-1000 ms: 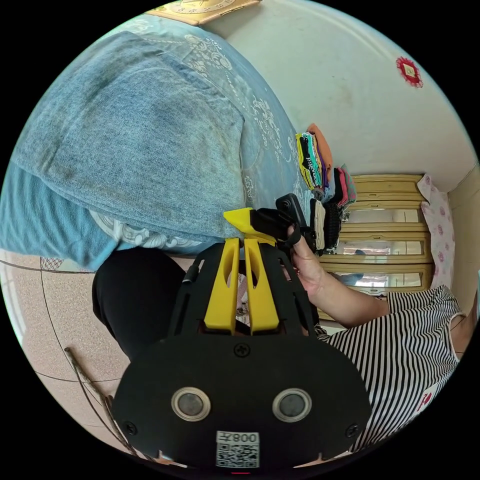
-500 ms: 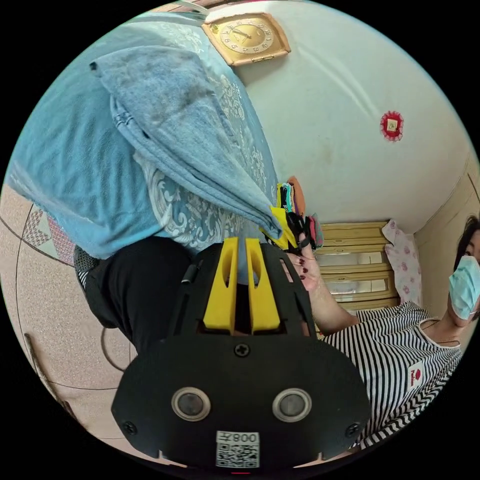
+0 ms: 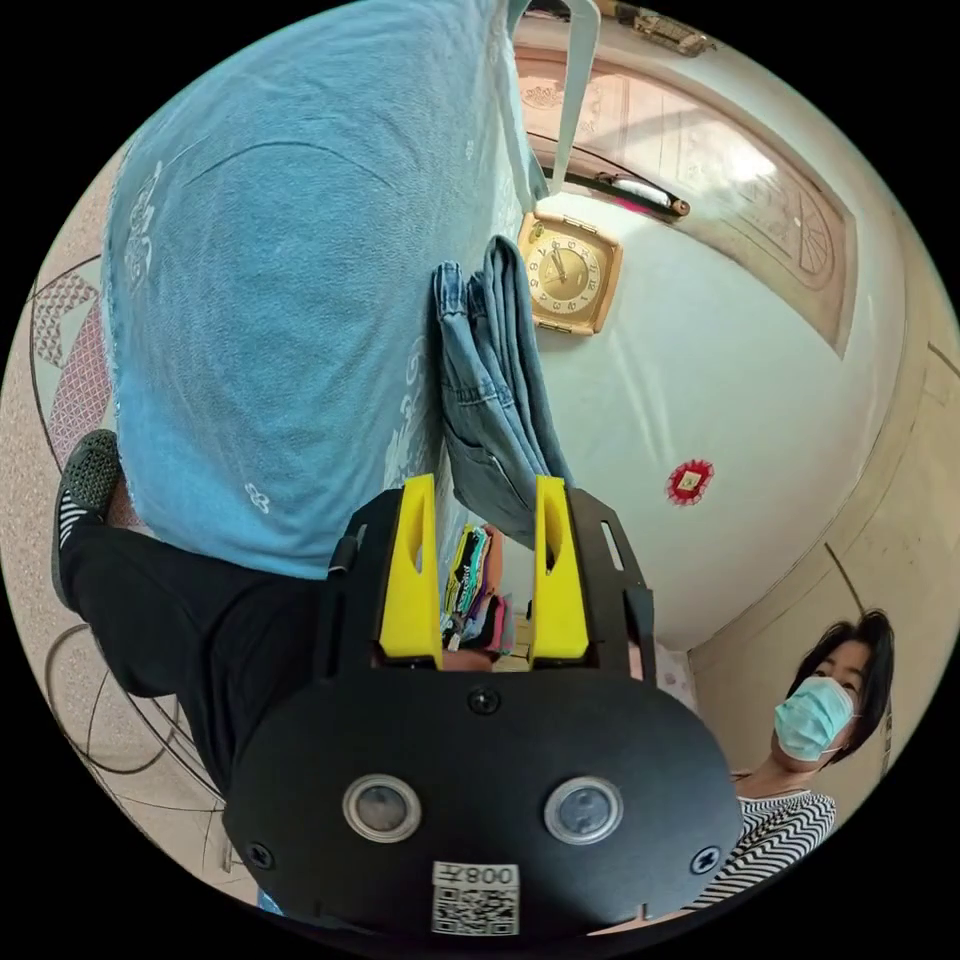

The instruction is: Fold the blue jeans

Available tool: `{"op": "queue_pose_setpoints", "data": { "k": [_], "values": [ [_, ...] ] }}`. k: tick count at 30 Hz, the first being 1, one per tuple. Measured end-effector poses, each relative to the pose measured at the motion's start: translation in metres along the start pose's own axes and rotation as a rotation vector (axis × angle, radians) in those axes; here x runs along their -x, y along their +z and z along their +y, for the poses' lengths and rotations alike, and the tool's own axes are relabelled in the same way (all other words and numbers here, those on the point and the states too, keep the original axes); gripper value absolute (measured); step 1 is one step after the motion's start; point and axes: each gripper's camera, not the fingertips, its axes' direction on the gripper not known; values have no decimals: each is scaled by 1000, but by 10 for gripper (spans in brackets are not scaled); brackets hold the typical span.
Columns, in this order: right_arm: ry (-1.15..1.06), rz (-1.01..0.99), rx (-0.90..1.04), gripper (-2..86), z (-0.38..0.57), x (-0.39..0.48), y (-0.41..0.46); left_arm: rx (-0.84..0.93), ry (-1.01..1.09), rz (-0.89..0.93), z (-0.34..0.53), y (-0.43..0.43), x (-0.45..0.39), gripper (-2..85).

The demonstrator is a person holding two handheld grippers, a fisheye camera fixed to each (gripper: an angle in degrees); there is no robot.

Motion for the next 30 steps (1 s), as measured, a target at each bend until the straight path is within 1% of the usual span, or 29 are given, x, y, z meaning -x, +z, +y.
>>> {"op": "queue_pose_setpoints", "data": {
  "k": [2,4,8,12,17,23,30],
  "values": [
    [8,-1,-3,26,5,6,8,-64,-23,53,-10,-5,3,148],
    [14,-2,-4,26,10,10,13,-87,-34,67,-18,-6,3,154],
    [31,-12,-8,25,23,19,23,-113,-32,42,-33,-5,-2,165],
    [40,-14,-9,26,36,29,31,-102,-33,6,-44,3,-7,163],
    [63,-17,-1,29,61,42,39,-45,-18,-90,-52,29,-18,126],
    [92,-2,17,33,96,60,44,-27,-26,-131,-41,57,-24,72],
    [98,-7,17,36,138,88,40,-20,10,-167,-13,94,-42,50]
  ]
}}
